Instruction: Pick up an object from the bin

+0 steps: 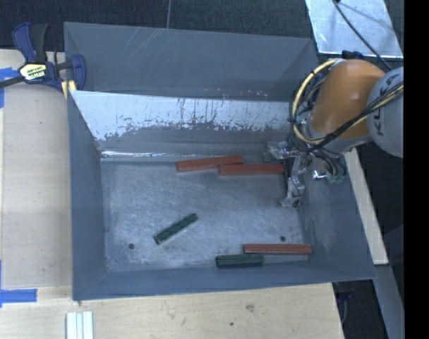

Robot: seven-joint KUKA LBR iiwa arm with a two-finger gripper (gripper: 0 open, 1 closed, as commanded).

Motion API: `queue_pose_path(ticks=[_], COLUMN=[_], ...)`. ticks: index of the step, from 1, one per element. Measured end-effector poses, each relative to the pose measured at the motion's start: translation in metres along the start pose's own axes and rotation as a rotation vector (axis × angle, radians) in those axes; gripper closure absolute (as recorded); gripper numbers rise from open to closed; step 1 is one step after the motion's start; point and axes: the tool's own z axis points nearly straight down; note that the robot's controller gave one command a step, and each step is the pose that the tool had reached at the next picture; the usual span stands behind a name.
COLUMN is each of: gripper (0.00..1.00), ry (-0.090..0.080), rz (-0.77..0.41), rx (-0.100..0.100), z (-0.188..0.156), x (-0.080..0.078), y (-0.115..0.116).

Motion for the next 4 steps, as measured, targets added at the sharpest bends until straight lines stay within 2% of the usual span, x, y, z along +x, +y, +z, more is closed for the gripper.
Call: queue_pose_path(ticks=[1,2,3,4], gripper=[0.0,0.0,0.0,1.0], ry=[-0.013,0.003,-0.008,-0.009], rz=[-0.17,-0.18,-0.156,-0.16], rx=[0.005,-0.001,0.003,0.003], z=[-0.128,-0.057,-0.001,-0.003], x=[0.046,0.131,0.127,0.127], y=[0.038,0.053,0.037,0.038])
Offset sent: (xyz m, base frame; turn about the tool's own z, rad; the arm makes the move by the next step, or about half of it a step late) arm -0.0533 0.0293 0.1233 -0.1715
